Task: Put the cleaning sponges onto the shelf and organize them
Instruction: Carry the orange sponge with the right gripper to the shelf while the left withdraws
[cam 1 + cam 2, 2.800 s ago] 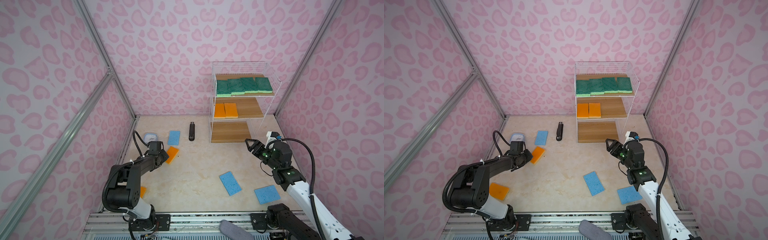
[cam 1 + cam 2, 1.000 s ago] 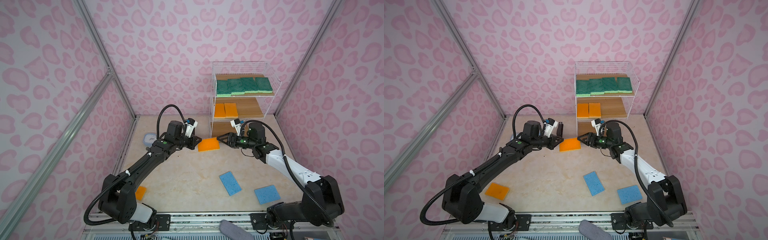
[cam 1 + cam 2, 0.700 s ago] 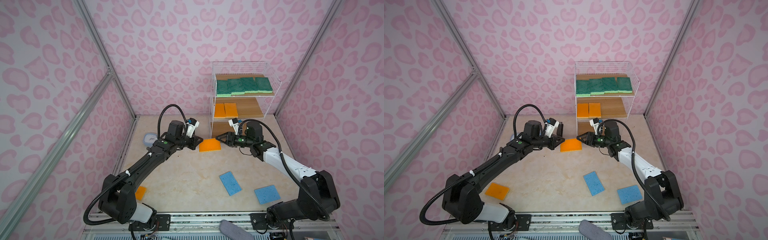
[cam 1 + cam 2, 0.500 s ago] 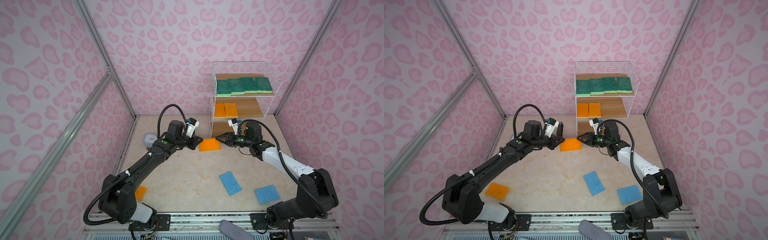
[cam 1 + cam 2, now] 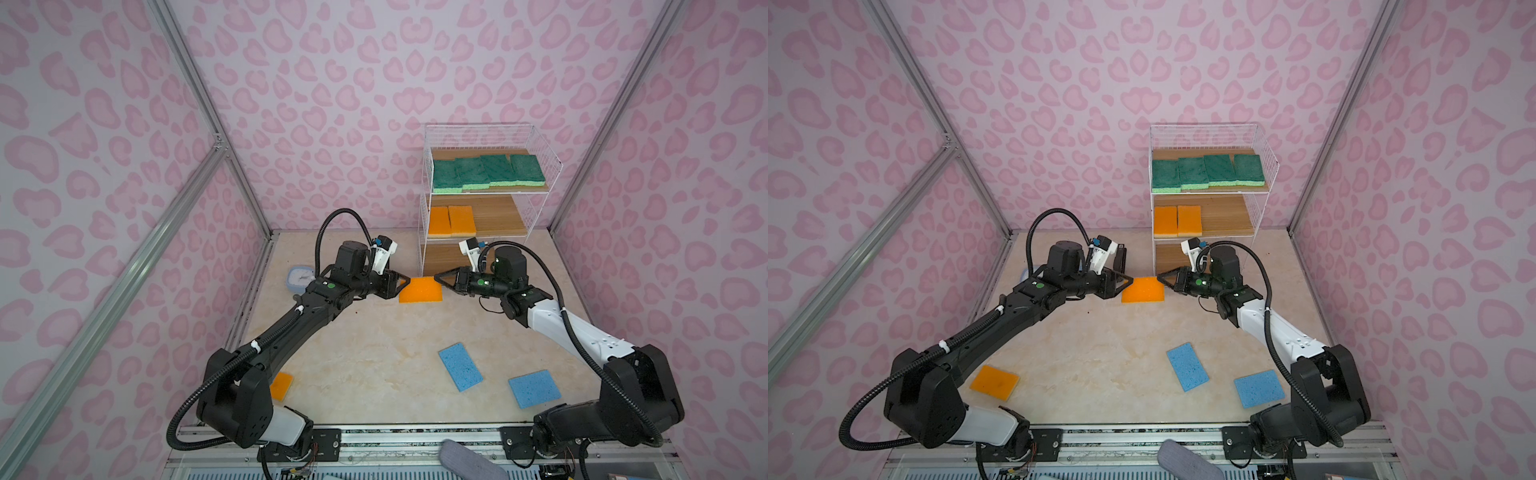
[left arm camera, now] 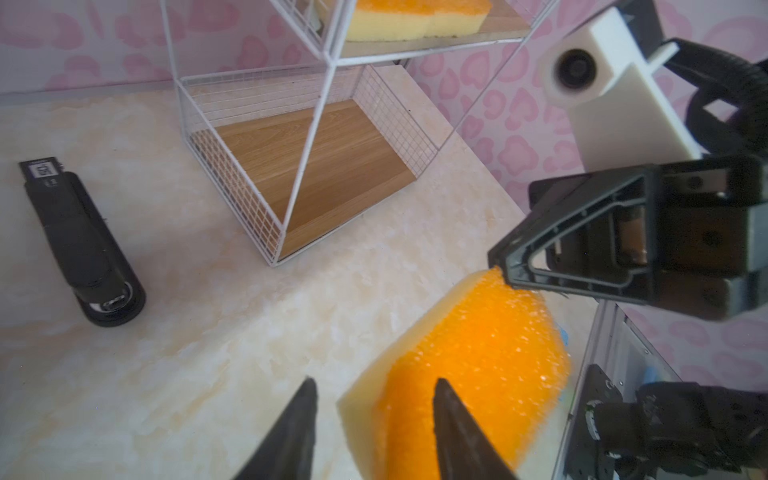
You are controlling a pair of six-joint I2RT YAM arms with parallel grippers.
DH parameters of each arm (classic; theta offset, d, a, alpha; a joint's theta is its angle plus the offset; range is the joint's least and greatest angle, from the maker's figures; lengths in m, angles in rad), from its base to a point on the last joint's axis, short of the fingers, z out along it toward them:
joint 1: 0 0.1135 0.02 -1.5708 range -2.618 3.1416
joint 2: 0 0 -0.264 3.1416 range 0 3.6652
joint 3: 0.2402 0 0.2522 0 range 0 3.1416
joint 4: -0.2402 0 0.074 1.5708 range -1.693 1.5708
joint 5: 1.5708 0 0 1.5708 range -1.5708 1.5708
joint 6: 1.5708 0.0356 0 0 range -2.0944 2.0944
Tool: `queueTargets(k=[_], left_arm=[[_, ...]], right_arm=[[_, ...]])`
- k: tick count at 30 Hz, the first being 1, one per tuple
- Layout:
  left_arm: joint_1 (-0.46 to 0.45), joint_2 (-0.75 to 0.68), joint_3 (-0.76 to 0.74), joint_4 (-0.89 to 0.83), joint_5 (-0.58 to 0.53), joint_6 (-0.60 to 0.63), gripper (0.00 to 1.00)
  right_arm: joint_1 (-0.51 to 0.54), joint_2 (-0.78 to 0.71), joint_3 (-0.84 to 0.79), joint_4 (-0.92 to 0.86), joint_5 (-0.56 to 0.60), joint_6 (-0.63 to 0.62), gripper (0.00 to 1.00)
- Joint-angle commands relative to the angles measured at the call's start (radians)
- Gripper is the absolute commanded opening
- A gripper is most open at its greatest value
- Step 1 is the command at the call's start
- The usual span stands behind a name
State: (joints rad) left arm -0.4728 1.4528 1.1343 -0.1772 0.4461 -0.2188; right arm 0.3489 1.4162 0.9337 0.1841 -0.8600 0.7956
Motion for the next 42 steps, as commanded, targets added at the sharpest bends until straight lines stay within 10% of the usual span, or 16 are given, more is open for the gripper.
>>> queueTargets(k=[1, 19, 42], left_arm=[[0.002, -0.039, -0.029, 0.031, -0.196, -0.059, 0.98], [0.002, -0.234, -0.305, 0.115, -0.382, -0.302, 0.98], [0.000, -0.360, -0.528, 0.145, -0.292, -0.332, 0.98]], right_arm=[[0.000, -0.045, -0.037, 0.052, 0.095, 0.034, 0.02], [-0.015, -0.621, -0.282, -0.085, 0.934, 0.223, 0.00], [-0.116, -0.279, -0.037, 0.128, 1.075, 0.328, 0.00]])
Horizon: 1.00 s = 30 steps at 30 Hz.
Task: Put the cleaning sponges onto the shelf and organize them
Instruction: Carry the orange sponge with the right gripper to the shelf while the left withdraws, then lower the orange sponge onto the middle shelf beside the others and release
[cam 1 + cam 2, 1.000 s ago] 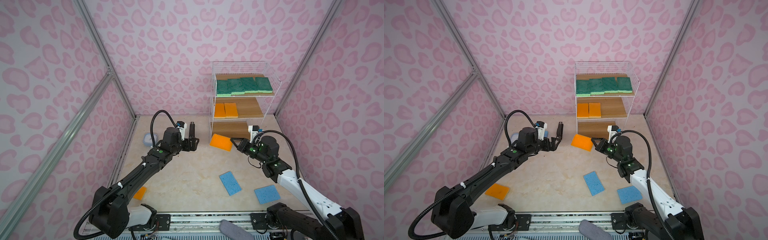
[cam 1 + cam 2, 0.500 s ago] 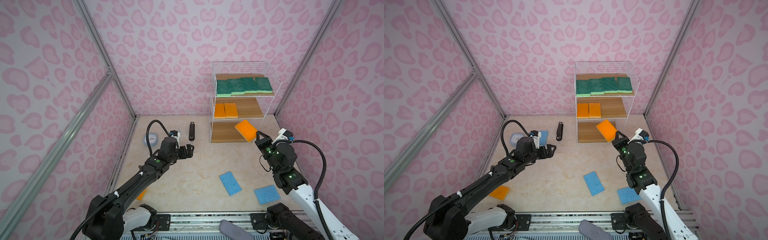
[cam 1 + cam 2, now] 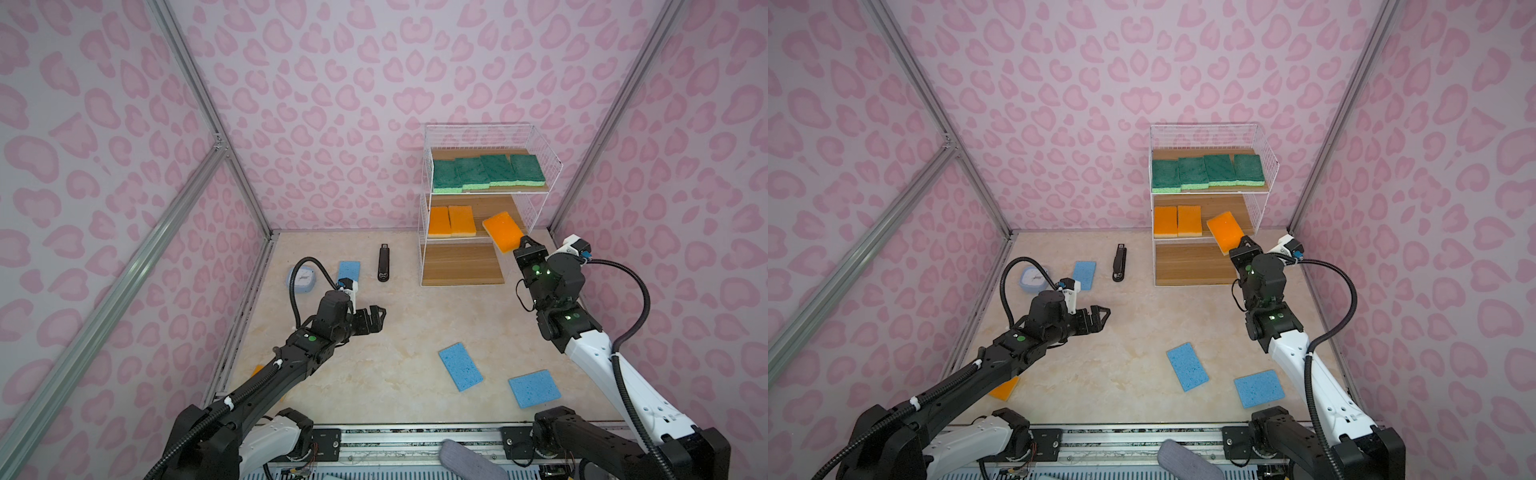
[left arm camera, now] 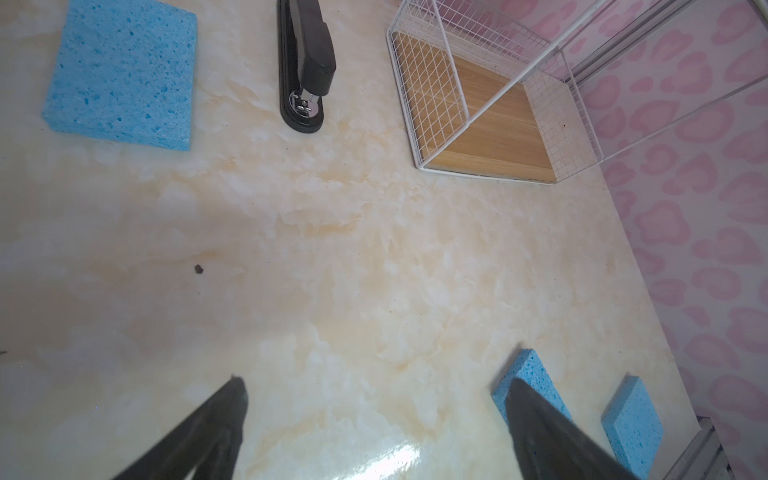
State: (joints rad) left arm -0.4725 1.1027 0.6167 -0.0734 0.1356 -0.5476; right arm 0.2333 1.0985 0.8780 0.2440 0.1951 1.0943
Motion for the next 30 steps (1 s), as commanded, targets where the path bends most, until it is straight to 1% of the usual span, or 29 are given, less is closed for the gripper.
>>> queueTargets(k=[1, 4, 8, 15, 20, 27, 30], left_arm=[[0.000, -0.013, -0.016, 0.039, 0.019, -0.005, 0.98], [-0.001, -0.027, -0.034, 0.041, 0.032, -0.009, 0.98], [-0.001, -0.039, -0.034, 0.024, 0.058, -0.005, 0.98], [-0.002, -0.070, -0.039, 0.013, 0.071, -0.012, 0.98], [-0.002, -0.070, -0.049, 0.016, 0.073, -0.015, 0.97], [-0.002, -0.057, -0.047, 0.013, 0.074, -0.012, 0.98], [-0.002, -0.056, -0.046, 0.014, 0.076, -0.016, 0.98]], right_arm=[[0.002, 0.062, 0.031, 0.080, 0.026, 0.035, 0.00], [0.009, 0.124, 0.054, 0.126, 0.071, 0.053, 0.00], [0.013, 0.201, 0.102, 0.161, 0.104, 0.064, 0.00], [0.015, 0.307, 0.203, 0.141, 0.141, 0.062, 0.00], [0.018, 0.355, 0.231, 0.124, 0.188, 0.050, 0.00], [0.018, 0.423, 0.248, 0.112, 0.184, 0.044, 0.02], [0.020, 0.453, 0.267, 0.089, 0.160, 0.036, 0.02]])
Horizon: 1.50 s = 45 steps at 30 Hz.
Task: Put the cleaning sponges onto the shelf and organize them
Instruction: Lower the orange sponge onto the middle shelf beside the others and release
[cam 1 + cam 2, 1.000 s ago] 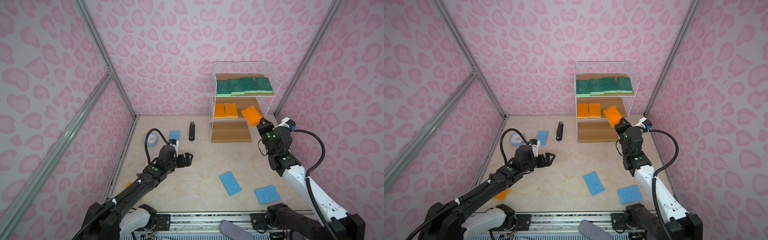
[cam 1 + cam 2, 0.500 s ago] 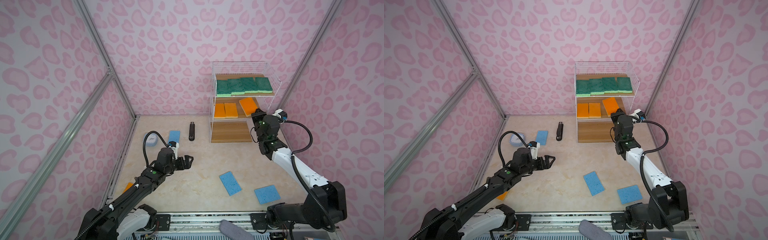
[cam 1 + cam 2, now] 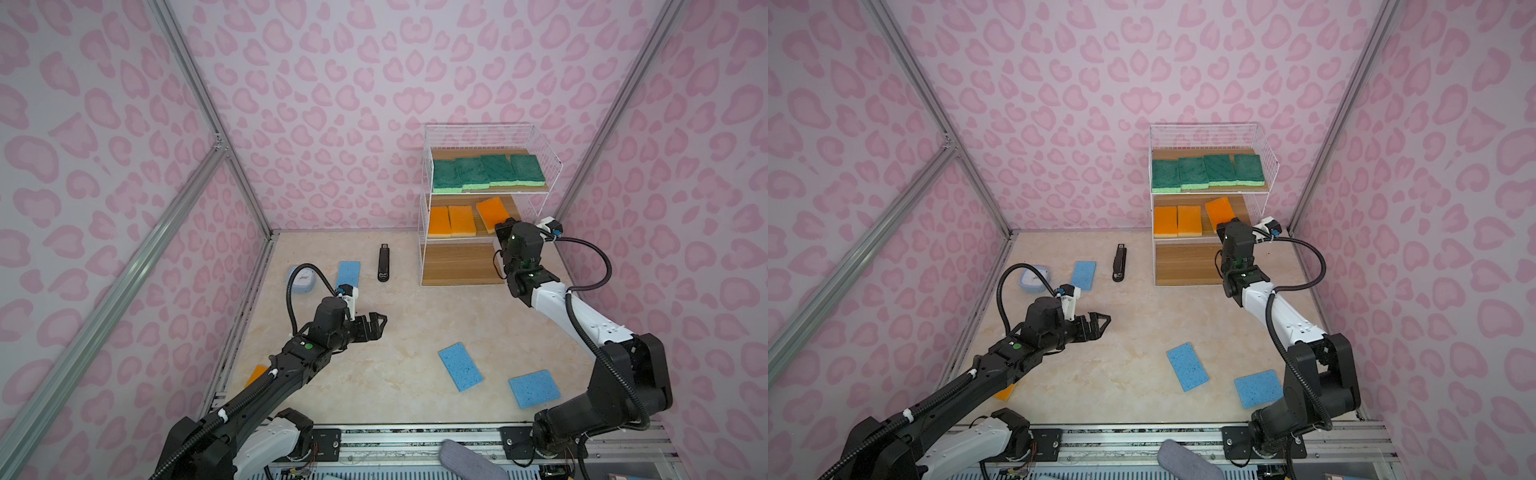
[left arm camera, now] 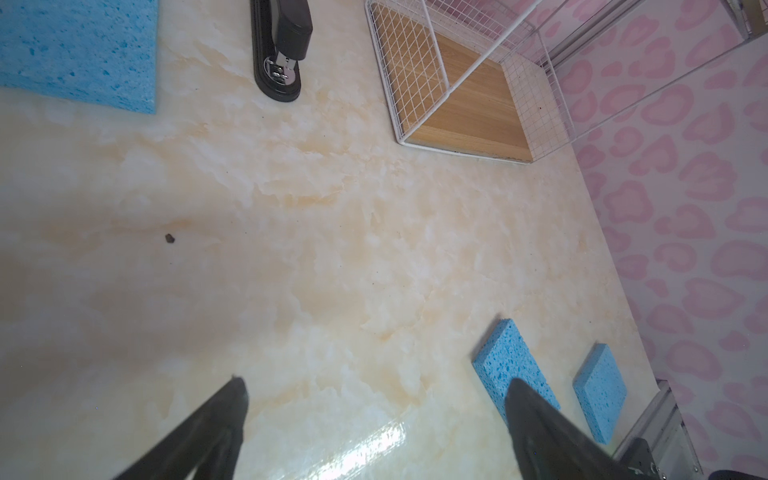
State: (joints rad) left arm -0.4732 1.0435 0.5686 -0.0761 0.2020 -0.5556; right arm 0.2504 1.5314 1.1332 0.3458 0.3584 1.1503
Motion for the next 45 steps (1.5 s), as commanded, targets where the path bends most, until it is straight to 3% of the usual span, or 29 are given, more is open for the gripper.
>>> queueTargets(k=[1, 7, 14, 24, 32, 41, 45], left_arm=[[0.000, 0.004, 0.005, 0.017, 0.014, -0.009, 0.98], [-0.001, 0.000, 0.011, 0.009, 0.011, -0.010, 0.98], [-0.001, 0.000, 0.009, 0.005, 0.006, -0.012, 0.98], [-0.001, 0.001, 0.017, 0.001, 0.004, -0.013, 0.98], [-0.001, -0.013, 0.014, -0.011, 0.001, -0.021, 0.98], [-0.001, -0.030, 0.049, -0.075, -0.038, -0.014, 0.98], [0.001, 0.015, 0.144, -0.213, -0.150, -0.011, 0.98]], right_arm=[[0.004, 0.025, 0.014, -0.013, -0.005, -0.021, 0.02], [0.007, 0.042, 0.022, -0.021, -0.022, -0.026, 0.03], [0.014, 0.019, 0.002, -0.038, -0.077, -0.052, 0.11], [0.017, -0.052, -0.089, -0.014, -0.153, -0.046, 0.39], [0.015, -0.079, -0.023, -0.147, -0.208, -0.155, 0.76], [-0.003, -0.046, 0.108, -0.368, -0.280, -0.256, 0.85], [-0.026, -0.070, 0.104, -0.386, -0.346, -0.282, 0.86]])
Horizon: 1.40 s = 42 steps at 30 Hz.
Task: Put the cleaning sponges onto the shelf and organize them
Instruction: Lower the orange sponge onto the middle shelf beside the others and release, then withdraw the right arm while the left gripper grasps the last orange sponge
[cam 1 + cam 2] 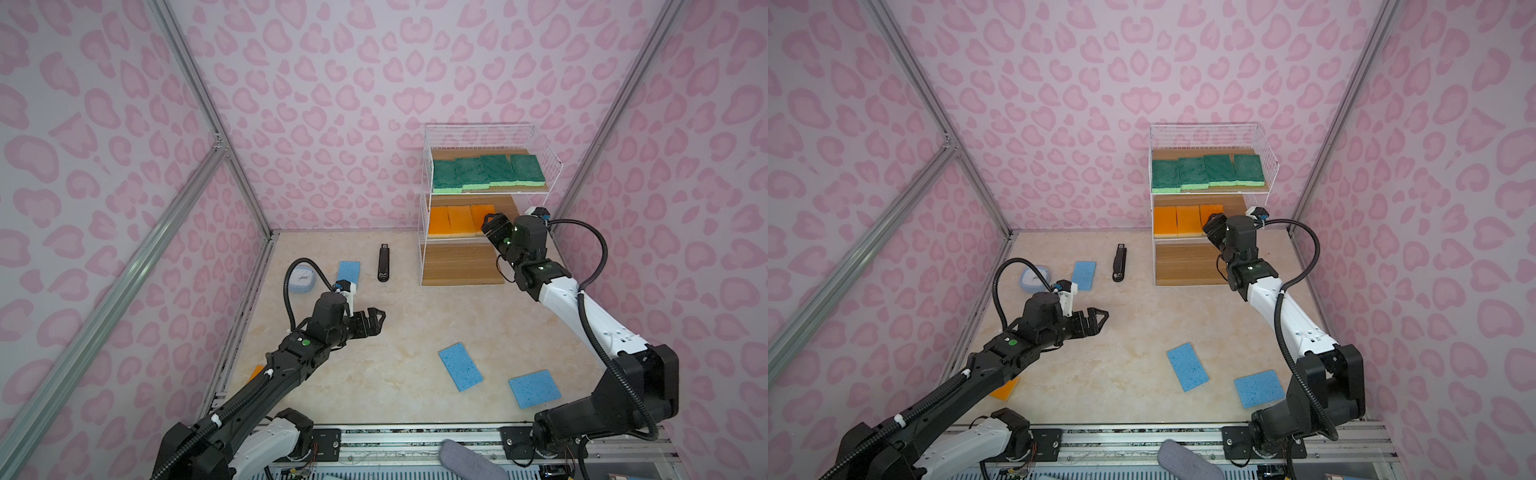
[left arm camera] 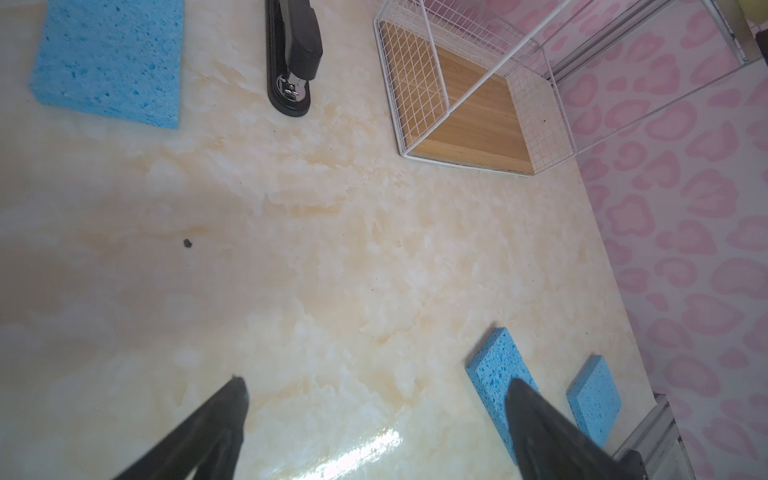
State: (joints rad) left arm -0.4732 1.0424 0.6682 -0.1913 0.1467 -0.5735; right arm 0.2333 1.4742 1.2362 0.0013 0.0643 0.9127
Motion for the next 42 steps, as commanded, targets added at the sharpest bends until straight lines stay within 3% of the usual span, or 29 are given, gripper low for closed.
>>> queueTargets(k=[1, 4, 7, 11, 14, 21, 29, 42], left_arm=[[0.002, 0.025, 0.067, -0.135, -0.139, 0.000, 0.97], [0.013, 0.051, 0.122, -0.223, -0.270, -0.050, 0.98], [0.052, 0.069, 0.158, -0.275, -0.319, -0.111, 0.98], [0.165, 0.053, 0.157, -0.313, -0.324, -0.232, 0.97], [0.267, 0.054, 0.163, -0.428, -0.421, -0.394, 0.98], [0.435, 0.143, 0.208, -0.628, -0.523, -0.550, 0.98], [0.661, 0.068, 0.040, -0.555, -0.509, -0.637, 0.97], [0.775, 0.086, -0.077, -0.538, -0.547, -0.726, 0.97]], right_arm=[[-0.014, -0.022, 0.002, -0.056, -0.062, -0.057, 0.86], [-0.020, -0.054, 0.001, -0.090, -0.074, -0.099, 0.87], [-0.040, -0.087, -0.008, -0.117, -0.115, -0.132, 0.89], [-0.064, -0.142, -0.039, -0.146, -0.156, -0.175, 0.89], [-0.077, -0.200, -0.091, -0.134, -0.189, -0.184, 0.89], [-0.092, -0.301, -0.211, -0.101, -0.265, -0.181, 0.89], [-0.091, -0.341, -0.300, -0.076, -0.323, -0.181, 0.87], [-0.091, -0.307, -0.338, -0.046, -0.359, -0.164, 0.87]])
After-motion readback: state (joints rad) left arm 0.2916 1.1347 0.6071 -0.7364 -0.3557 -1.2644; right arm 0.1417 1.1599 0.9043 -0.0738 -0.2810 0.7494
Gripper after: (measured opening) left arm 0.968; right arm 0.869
